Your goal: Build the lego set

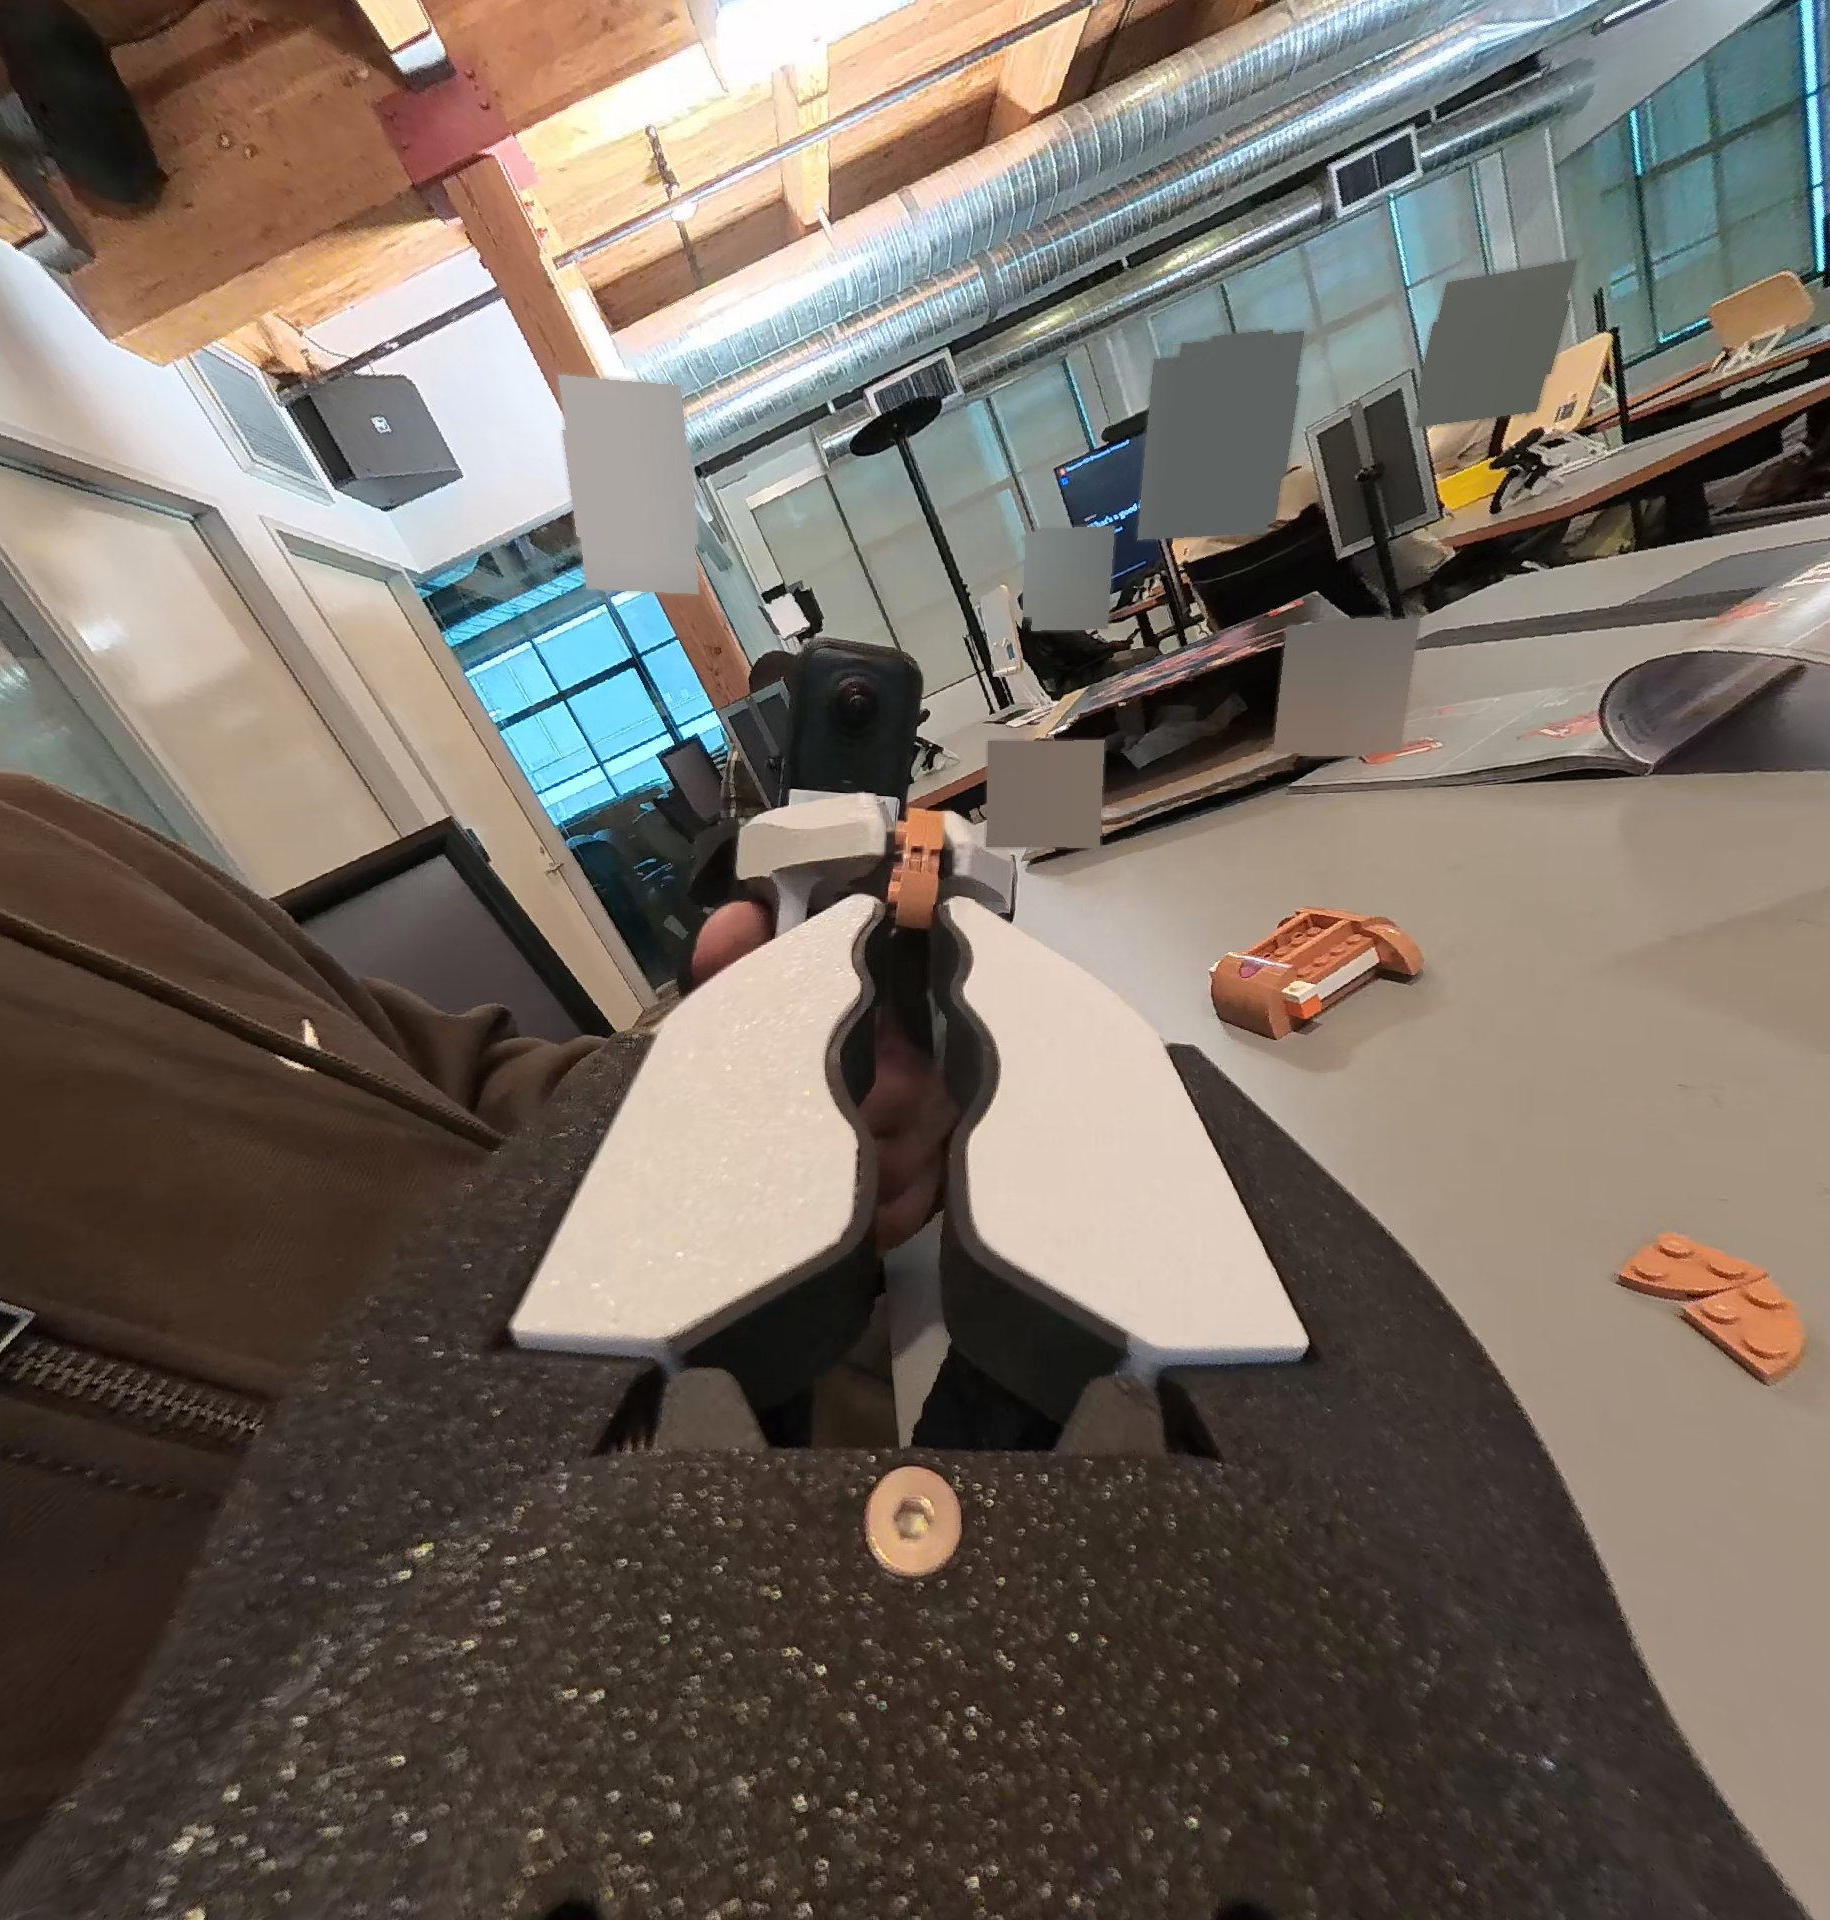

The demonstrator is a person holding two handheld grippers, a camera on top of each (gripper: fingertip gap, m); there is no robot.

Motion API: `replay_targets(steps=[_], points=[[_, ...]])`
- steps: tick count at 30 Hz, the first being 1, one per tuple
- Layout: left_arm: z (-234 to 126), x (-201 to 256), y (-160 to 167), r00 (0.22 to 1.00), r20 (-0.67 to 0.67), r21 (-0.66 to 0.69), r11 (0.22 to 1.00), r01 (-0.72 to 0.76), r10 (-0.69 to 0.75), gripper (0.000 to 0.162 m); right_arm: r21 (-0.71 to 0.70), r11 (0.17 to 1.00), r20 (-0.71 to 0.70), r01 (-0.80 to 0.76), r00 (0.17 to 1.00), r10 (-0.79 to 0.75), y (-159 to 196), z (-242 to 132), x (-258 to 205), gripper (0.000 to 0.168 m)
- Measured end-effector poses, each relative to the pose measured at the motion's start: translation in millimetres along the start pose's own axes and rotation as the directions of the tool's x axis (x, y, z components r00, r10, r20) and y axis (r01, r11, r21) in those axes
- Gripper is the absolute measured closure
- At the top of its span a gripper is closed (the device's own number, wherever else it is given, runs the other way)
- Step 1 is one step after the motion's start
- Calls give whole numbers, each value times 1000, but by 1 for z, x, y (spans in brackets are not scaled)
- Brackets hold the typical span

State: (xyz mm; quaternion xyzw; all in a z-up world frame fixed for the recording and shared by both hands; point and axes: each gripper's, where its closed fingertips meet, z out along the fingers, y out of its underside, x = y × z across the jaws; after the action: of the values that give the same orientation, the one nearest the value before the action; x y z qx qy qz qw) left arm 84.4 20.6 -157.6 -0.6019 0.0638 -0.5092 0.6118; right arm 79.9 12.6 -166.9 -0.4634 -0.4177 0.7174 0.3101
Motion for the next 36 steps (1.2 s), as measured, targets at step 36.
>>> replay_targets(steps=[36], points=[[-56,-111,56,835,550,-489,815,310,12,132,-651,730,-313,206,804,-505,40,-67,100,138]])
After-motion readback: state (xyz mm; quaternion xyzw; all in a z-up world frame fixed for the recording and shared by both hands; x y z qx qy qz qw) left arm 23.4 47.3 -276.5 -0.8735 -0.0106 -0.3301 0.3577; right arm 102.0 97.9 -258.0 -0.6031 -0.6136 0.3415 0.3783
